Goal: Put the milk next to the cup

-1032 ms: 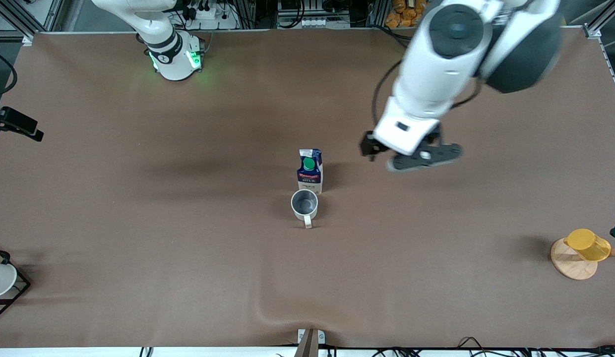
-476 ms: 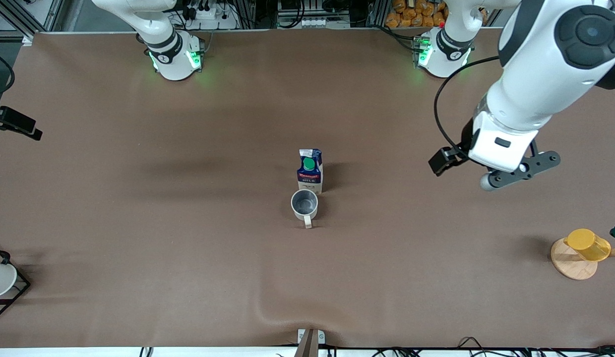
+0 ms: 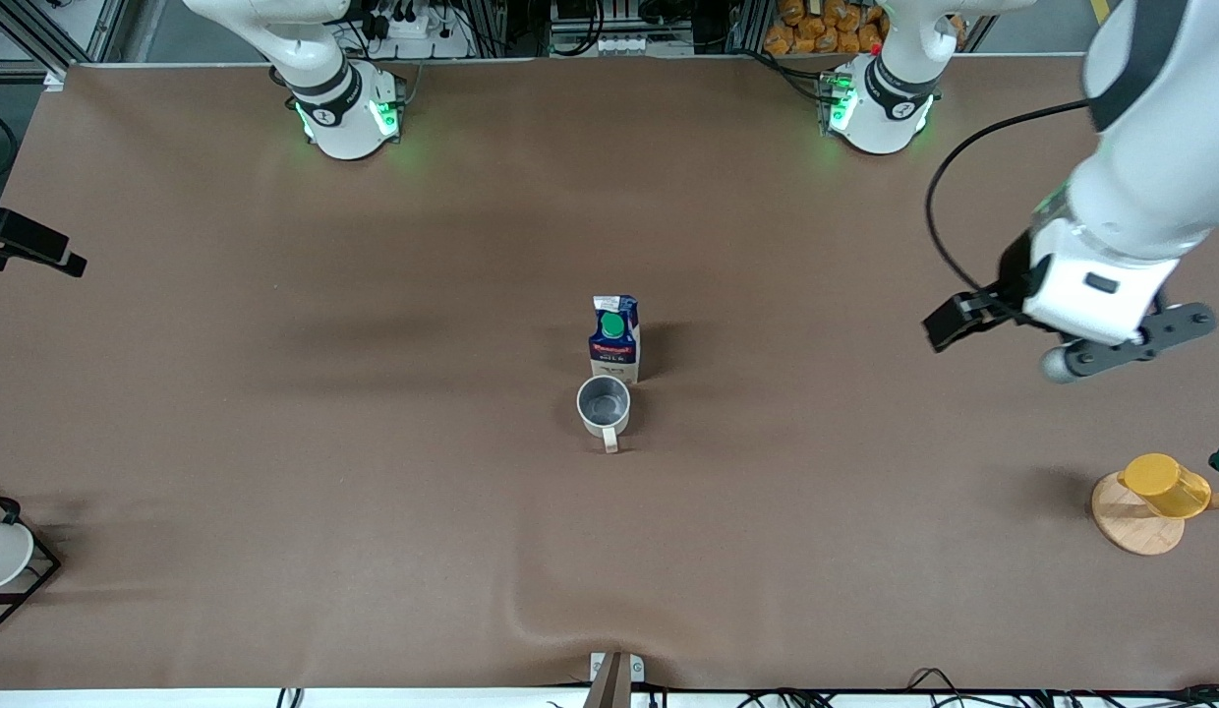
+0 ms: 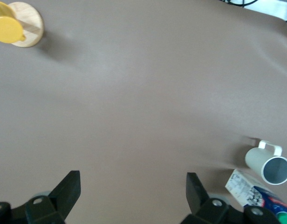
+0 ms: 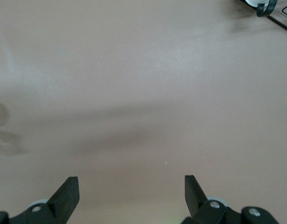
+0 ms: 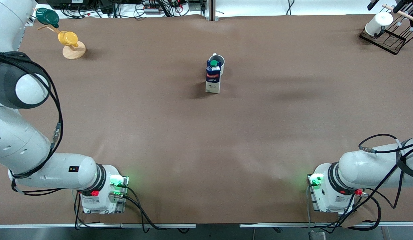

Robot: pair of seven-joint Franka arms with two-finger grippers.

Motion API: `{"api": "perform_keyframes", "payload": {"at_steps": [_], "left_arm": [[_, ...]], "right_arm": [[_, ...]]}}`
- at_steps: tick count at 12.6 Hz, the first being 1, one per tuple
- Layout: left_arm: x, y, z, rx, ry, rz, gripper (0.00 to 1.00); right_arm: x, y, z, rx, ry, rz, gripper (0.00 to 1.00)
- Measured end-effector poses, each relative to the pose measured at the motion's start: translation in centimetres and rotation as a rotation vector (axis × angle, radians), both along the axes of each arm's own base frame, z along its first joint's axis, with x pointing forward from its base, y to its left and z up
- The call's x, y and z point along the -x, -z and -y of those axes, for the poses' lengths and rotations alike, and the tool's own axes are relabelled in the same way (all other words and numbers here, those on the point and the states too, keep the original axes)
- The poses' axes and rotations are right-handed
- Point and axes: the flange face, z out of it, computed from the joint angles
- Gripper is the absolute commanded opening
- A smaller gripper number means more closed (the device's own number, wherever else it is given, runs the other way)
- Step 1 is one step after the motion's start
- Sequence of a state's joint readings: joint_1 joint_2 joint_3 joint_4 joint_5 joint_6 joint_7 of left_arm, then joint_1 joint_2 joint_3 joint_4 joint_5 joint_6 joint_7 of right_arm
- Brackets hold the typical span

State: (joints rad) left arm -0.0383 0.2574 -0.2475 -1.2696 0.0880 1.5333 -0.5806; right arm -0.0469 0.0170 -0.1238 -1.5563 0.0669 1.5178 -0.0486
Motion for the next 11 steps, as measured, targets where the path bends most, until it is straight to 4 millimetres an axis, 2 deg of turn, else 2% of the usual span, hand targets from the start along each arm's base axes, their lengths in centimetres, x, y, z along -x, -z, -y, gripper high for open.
{"api": "perform_keyframes", "payload": {"at_steps": [3, 6, 11], "left_arm": [[0.1, -0.6, -2.8, -0.008, 0.030, -0.018, 1.00], [0.7, -1.1, -4.0, -0.015, 0.051, -0.038, 1.00], [3.7, -3.4, -6.9, -0.038, 0.188, -0.055, 1.00]], "right_arm": [[0.0, 0.0, -0.1, 0.000, -0.001, -0.002, 1.00], [0.0, 0.0, -0.3, 0.000, -0.005, -0.002, 1.00], [-0.2, 0.0, -1.3, 0.000, -0.025, -0.001, 1.00]]}}
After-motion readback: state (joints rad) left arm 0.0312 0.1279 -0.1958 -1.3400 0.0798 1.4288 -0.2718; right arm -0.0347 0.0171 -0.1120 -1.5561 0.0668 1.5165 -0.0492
